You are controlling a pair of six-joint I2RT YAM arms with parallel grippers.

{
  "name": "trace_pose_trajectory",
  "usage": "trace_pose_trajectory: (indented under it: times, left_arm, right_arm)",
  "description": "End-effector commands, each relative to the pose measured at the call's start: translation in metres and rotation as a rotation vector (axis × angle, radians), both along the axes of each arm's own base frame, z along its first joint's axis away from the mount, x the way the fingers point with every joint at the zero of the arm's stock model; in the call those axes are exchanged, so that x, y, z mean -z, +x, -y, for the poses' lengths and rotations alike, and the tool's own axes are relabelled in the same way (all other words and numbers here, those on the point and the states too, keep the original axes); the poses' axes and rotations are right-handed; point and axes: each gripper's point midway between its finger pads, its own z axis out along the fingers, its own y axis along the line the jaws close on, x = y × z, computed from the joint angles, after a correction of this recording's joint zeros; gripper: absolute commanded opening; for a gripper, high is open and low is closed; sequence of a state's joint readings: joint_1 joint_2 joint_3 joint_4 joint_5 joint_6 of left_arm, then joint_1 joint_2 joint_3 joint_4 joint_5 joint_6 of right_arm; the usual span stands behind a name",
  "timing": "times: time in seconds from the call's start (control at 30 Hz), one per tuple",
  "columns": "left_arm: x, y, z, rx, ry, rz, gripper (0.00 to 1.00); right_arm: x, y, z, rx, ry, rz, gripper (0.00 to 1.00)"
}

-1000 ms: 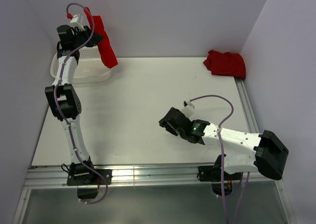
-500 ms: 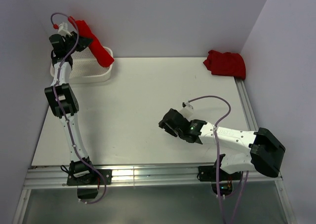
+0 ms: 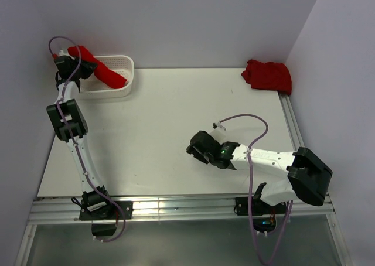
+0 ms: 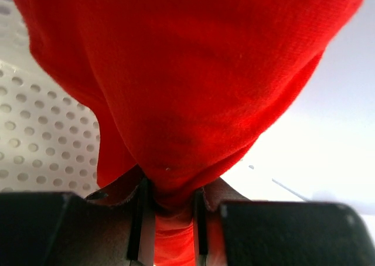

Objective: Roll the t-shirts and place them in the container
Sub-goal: Place the rolled tshirt into the container

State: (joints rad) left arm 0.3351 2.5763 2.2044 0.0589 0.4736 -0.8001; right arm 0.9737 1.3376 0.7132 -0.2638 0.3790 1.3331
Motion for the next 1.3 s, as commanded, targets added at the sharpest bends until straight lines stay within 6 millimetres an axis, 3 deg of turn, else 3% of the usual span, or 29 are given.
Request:
trace_pose_trajectory:
  times: [0.0,0.2,0.4,0.9,1.13,1.23,1.27]
  left_arm:
    - [-0.032,0.003,-0.001,-0.054,-0.022,0.021,0.00]
    - [-0.006,-0.005,-0.019,-0.186,-0.053,-0.107,0.00]
    - [0.016,-0.013,-0.019,-0.237,-0.114,-0.204,0.00]
    - [0.050,-0.024,0.008,-0.260,-0.289,-0.331,0.00]
    - [0.055,-0.023,0.016,-0.250,-0.294,-0.344,0.01]
    - [0.054,-0.024,0.018,-0.250,-0.305,-0.345,0.04]
    - [0.051,-0.023,0.020,-0.245,-0.311,-0.338,0.10]
  right_arm:
    - [-0.016,0.006,-0.012,-0.007,0.042,0.044,0.60]
    - [-0.015,0.007,-0.013,-0.010,0.038,0.044,0.60]
    - [-0.015,0.009,-0.018,-0.024,0.032,0.043,0.60]
    - [-0.018,0.005,-0.011,-0.009,0.040,0.041,0.60]
    - [-0.020,0.004,-0.009,-0.007,0.038,0.040,0.60]
    - [-0.019,0.004,-0.007,-0.003,0.032,0.039,0.60]
    - [-0.020,0.004,-0.007,-0.003,0.034,0.040,0.60]
